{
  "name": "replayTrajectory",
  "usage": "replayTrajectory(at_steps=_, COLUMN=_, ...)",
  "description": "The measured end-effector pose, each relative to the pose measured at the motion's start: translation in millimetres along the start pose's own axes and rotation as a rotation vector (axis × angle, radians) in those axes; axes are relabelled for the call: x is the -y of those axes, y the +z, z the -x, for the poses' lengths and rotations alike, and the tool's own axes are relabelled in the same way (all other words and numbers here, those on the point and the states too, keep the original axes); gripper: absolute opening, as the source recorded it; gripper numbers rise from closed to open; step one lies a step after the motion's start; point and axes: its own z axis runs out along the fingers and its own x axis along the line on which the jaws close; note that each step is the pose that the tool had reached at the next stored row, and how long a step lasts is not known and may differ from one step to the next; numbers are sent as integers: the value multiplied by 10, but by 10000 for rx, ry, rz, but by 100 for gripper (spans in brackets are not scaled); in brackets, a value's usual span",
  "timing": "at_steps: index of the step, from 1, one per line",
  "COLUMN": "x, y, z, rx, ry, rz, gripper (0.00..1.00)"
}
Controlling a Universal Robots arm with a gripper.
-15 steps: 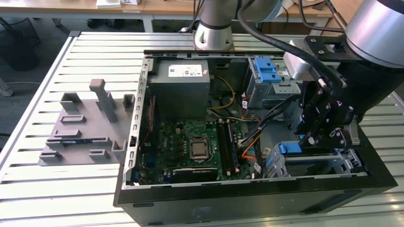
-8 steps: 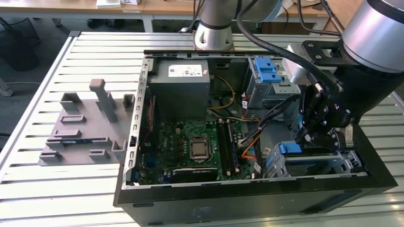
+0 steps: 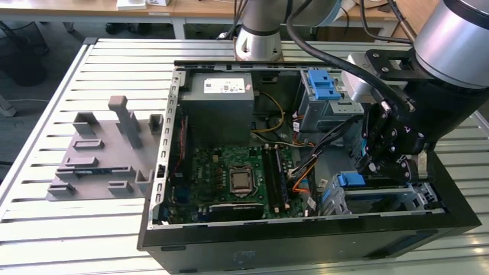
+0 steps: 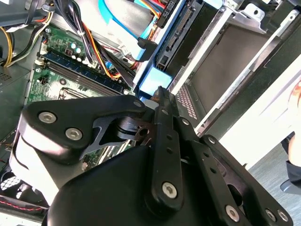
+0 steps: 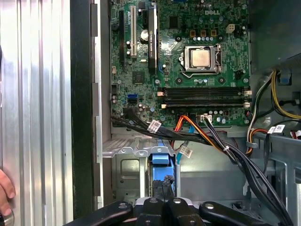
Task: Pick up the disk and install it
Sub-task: 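Insert the first disk wire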
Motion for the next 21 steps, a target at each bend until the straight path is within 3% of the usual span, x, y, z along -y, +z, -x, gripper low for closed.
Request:
replayTrajectory(at_steps=9, x=18, y=3, z=1, rx=2, ry=0, rz=0, gripper=11)
replayTrajectory(at_steps=21, x=263, y=2, z=10, rx=-1, ry=0, rz=3, gripper=11)
